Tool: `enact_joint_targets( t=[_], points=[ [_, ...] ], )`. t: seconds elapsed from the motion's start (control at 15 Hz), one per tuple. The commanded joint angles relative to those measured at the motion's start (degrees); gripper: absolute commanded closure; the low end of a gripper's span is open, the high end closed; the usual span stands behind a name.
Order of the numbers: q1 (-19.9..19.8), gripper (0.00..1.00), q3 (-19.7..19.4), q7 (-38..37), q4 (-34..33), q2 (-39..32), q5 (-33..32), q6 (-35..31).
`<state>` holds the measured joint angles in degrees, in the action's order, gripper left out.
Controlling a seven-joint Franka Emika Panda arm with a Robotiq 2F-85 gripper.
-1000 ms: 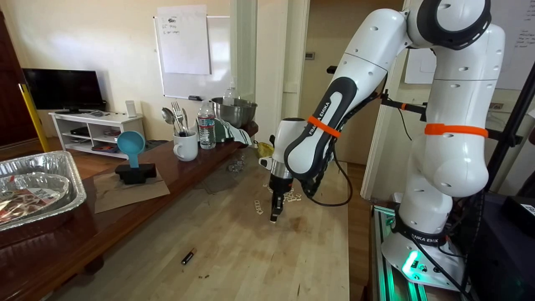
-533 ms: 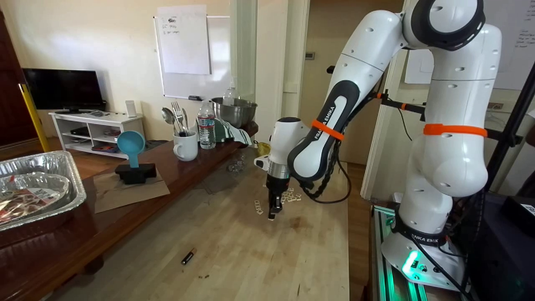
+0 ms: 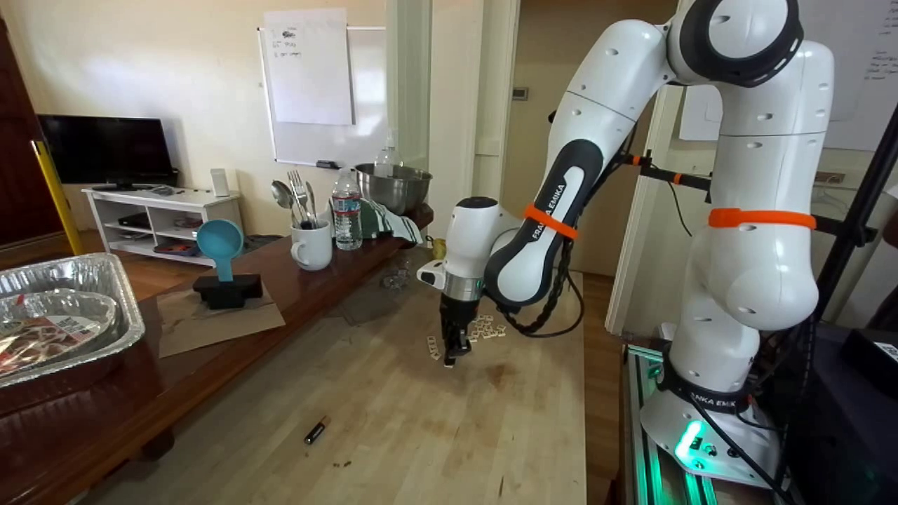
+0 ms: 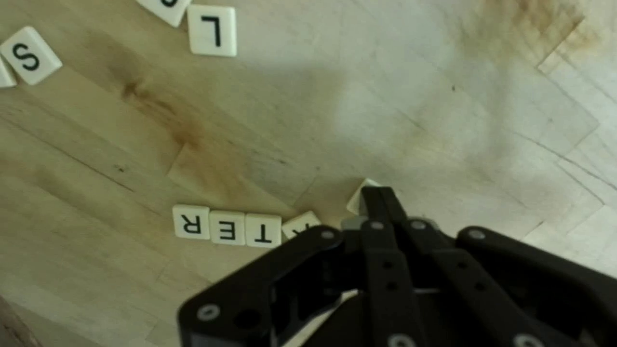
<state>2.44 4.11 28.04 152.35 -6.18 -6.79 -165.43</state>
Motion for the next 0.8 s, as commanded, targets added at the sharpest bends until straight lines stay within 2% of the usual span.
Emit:
enact_joint_targets(
  t=[0.0,0.73],
  points=[
    [-0.6,1.0,-0.39,0.62,-1.95,-3.66,-4.8,0.25],
    [-0.61,1.0,-0.89,0.68,-4.04,-5.39,-11.59,-0.36]
  ],
)
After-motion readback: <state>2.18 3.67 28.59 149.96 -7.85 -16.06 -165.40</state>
